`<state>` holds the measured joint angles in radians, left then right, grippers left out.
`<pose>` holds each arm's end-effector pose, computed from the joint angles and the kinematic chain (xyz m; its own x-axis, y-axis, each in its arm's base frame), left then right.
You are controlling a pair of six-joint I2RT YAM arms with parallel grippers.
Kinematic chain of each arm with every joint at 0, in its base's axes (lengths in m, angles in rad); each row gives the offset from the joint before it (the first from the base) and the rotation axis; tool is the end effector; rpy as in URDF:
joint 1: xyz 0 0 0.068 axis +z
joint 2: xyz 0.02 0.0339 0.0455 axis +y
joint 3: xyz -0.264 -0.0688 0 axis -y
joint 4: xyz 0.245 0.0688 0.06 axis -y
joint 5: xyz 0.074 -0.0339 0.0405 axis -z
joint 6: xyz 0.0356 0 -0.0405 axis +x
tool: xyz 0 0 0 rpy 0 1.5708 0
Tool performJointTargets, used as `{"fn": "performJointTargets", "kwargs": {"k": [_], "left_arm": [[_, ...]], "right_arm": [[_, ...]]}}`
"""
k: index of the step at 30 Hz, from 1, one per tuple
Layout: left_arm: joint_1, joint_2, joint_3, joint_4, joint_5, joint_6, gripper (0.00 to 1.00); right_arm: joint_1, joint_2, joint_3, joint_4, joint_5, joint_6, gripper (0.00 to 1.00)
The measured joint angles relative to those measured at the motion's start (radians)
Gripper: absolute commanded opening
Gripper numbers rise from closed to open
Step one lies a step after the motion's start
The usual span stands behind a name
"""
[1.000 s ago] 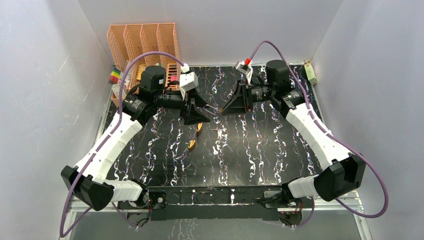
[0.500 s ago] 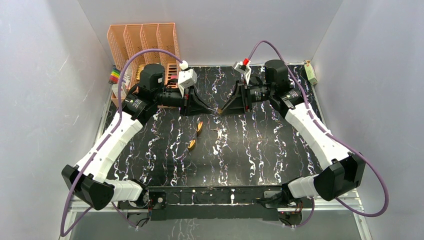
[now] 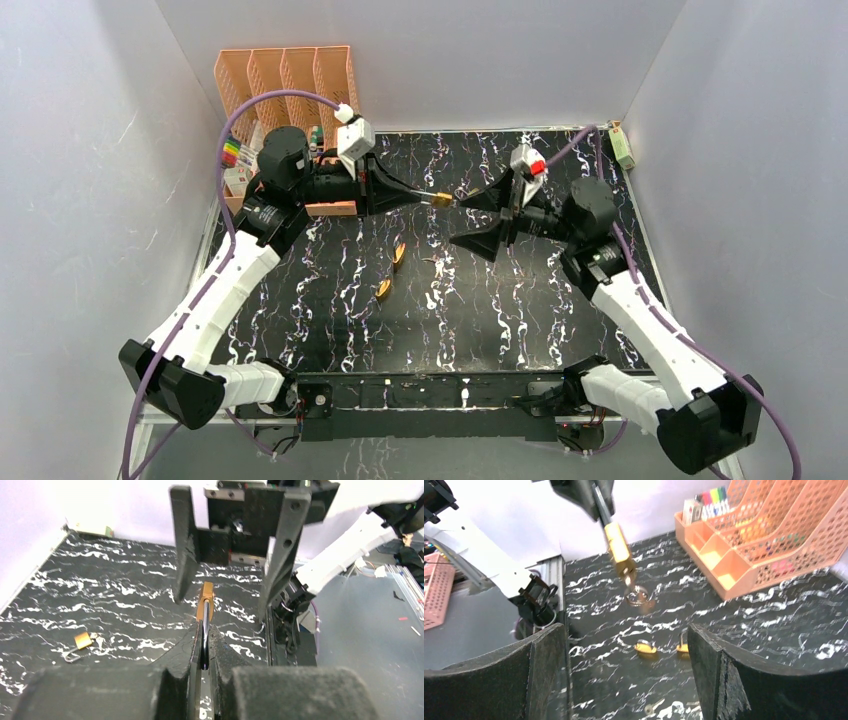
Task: Lock with the key
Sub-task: Lock the lock.
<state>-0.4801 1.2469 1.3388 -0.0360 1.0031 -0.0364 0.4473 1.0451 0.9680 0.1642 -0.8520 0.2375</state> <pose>0.2233 -0.1501 0.4512 0.0133 -0.0290 -0.9995 0.9961 0.0871 0.0107 0.1989 0.1251 0.3913 -0.1498 0.1000 -0.9836 -0.9523 0.2530 0.1708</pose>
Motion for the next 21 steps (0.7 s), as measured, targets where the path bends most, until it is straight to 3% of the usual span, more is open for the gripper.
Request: {"fn": "performJointTargets", "kwargs": {"k": [3,9,11,17,19,21], "left_arm": [[0.007,-0.002,-0.004,0.090,-0.003,-0.055,0.00],[0.008,-0.002,-0.005,0.187,0.003,-0.122,0.00],[0.008,-0.002,-0.005,0.203,0.006,-0.134,0.00],[0.008,-0.002,-0.005,0.214,0.006,-0.141,0.00],[0.008,-0.003,-0.005,0.211,0.005,-0.138,0.00],[0.008,-0.004,-0.005,0.207,0.002,-0.134,0.00]], "right_arm": [[0.000,-0.045,-0.103,0.191,0.014,0.032,0.98],[0.000,0.010,-0.106,0.458,0.011,0.108,0.98],[0.001,0.024,-0.104,0.515,0.010,0.119,0.93],[0.011,0.096,-0.038,0.591,-0.014,0.161,0.65],[0.018,0.120,-0.009,0.604,-0.028,0.180,0.41],[0.027,0.137,0.017,0.610,-0.044,0.200,0.10]]}}
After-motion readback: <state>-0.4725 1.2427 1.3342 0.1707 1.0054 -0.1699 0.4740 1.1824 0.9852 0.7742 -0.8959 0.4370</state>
